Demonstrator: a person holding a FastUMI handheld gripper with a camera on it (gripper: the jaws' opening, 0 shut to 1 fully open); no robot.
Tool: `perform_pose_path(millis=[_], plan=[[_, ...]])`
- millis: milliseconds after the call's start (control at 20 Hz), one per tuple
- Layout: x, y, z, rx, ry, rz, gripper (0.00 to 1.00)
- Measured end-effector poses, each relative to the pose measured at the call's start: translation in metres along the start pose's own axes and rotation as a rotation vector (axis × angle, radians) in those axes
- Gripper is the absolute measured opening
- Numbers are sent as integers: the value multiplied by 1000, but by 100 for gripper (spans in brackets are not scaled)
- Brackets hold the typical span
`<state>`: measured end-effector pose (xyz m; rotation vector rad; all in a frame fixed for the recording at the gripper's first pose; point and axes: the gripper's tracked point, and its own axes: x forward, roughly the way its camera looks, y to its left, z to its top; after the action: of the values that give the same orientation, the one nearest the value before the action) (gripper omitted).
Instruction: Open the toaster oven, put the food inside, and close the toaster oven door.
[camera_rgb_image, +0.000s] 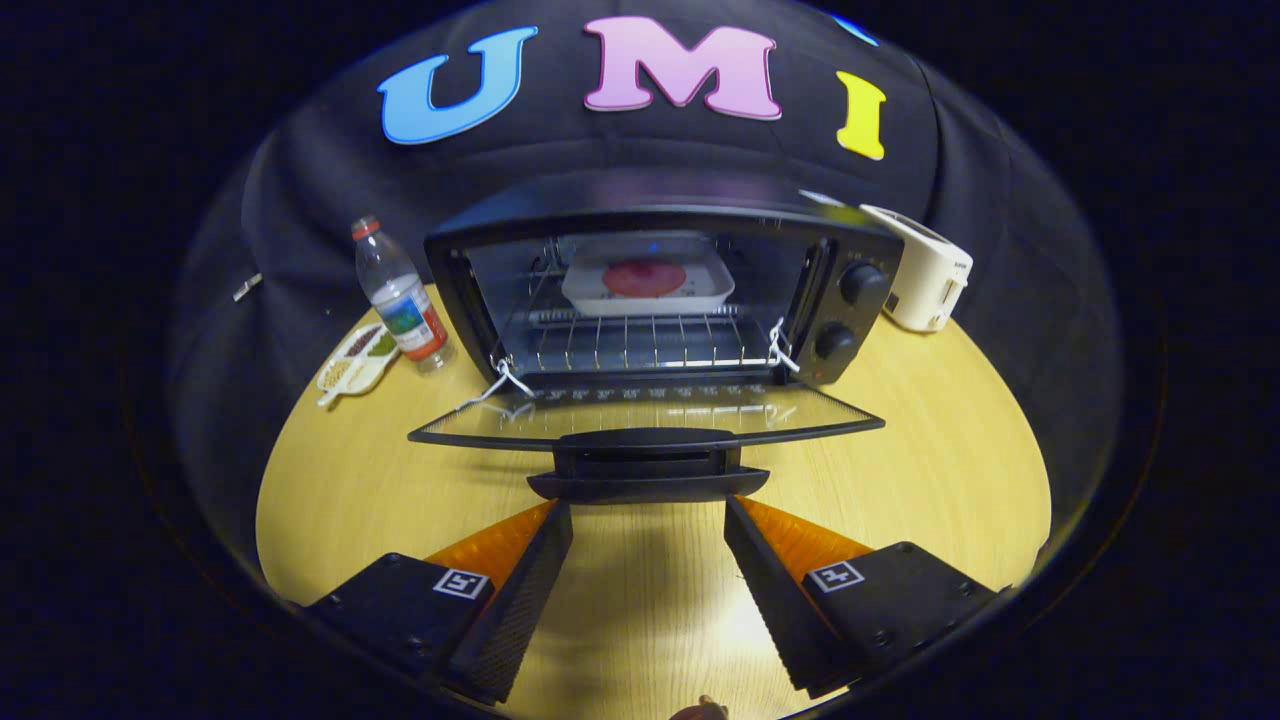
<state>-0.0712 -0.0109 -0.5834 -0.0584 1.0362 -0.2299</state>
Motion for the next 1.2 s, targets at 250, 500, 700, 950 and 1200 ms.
perform_pose_path(millis=[250,500,700,950,1200], plan=[[-12,3,57,-3,-144,9,100],[-35,-3,77,-31,-204,28,100],[-82,-13,117,-66,-298,37,99],[-191,-42,239,-127,-595,20,99],[-315,-37,317,-106,-827,78,99]])
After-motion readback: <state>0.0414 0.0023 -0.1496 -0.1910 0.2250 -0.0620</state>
